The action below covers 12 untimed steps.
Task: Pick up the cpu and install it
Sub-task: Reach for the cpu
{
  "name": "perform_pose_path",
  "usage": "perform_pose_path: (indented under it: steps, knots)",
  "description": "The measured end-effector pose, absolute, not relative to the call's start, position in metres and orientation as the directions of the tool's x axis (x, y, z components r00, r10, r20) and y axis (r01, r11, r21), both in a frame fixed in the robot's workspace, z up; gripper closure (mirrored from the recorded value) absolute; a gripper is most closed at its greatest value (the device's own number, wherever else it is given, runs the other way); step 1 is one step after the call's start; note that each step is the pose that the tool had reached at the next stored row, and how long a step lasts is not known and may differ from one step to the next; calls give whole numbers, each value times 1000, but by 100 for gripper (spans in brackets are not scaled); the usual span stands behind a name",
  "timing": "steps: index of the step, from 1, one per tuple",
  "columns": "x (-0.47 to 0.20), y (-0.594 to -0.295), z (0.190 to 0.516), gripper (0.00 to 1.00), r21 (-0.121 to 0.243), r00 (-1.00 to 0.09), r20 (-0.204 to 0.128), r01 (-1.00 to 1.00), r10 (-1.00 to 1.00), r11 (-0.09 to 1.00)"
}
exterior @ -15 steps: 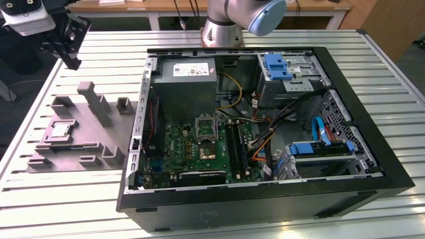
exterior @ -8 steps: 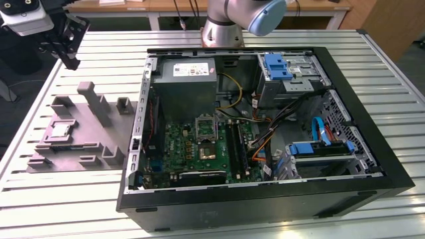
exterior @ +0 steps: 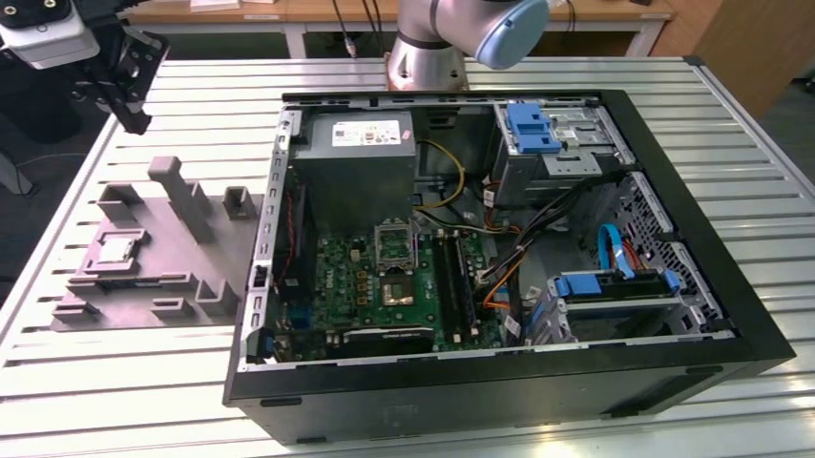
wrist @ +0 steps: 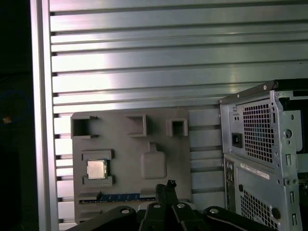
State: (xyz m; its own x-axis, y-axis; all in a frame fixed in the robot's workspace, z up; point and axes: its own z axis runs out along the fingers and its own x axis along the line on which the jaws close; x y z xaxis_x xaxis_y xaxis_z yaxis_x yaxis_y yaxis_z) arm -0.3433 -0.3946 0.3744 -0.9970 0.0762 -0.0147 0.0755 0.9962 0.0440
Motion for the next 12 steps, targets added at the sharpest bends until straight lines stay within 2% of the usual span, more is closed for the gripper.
perform_pose_path:
  steps: [12]
  knots:
    - [-347, -395, 374, 89, 44, -997, -15, 76, 76, 996]
